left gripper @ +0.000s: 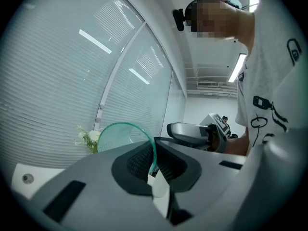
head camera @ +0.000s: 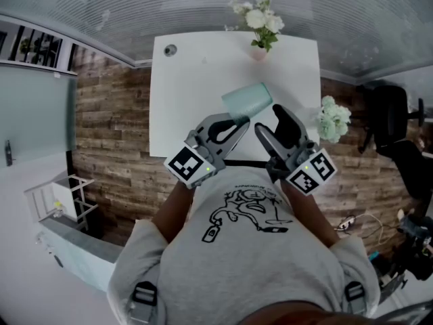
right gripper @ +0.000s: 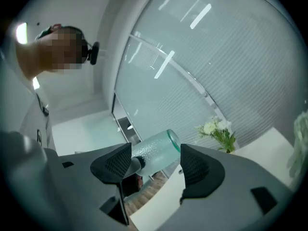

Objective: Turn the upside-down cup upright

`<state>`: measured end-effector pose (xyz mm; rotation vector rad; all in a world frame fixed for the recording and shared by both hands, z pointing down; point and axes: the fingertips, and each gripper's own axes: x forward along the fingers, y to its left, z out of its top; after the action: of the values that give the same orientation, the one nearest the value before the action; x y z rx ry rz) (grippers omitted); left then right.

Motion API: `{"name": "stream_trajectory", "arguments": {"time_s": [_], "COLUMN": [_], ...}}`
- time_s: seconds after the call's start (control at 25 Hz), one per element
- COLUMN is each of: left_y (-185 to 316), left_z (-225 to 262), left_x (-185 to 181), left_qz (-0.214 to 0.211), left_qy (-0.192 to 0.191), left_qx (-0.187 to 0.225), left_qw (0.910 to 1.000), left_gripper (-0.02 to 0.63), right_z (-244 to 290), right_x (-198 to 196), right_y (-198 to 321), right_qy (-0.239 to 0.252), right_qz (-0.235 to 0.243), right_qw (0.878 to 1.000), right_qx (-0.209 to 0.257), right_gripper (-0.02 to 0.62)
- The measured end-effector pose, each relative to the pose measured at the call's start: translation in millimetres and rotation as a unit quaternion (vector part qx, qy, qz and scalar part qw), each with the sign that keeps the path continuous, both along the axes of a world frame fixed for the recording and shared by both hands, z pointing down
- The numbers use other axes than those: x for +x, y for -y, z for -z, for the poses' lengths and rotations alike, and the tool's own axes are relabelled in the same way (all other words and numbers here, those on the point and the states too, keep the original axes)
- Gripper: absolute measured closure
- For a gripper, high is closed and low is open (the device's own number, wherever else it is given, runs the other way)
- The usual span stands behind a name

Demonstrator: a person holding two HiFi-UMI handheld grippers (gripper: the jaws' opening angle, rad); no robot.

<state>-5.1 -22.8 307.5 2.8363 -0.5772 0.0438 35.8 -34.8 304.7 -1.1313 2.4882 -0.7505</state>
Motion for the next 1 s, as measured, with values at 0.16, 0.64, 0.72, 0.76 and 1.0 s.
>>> {"name": "stream_trajectory", "arguments": {"time_s": [0.16, 0.64, 0.72, 0.76, 1.0], "left_y": [2, 3, 3, 3, 4], "left_z": [-1, -4, -4, -4, -7], "left_x": [-1, -2, -2, -2, -3], "left_qz": [0.000, -0.005, -0.006, -0.006, -0.005], "left_qy": [0.002, 0.004, 0.005, 0.005, 0.009], "left_qx": [-0.002, -0.005, -0.005, -0.005, -0.007], "left_qw": [1.0000, 1.0000, 1.0000, 1.0000, 0.9999], "left_gripper": [0.592, 0.592, 0.592, 0.592, 0.592], "right_z": [6, 9, 3, 2, 3], "right_x": [-8, -25, -25, -25, -36], "right_y": [-3, -11, -13, -14, -14], "right_qy": [-0.104, -0.314, -0.367, -0.386, -0.454], "right_qz": [0.010, 0.028, 0.040, 0.045, 0.065], "right_qw": [0.993, 0.935, 0.913, 0.903, 0.856], "right_qx": [0.052, 0.162, 0.173, 0.181, 0.239], "right_gripper": [0.275, 0.275, 0.275, 0.275, 0.275]}}
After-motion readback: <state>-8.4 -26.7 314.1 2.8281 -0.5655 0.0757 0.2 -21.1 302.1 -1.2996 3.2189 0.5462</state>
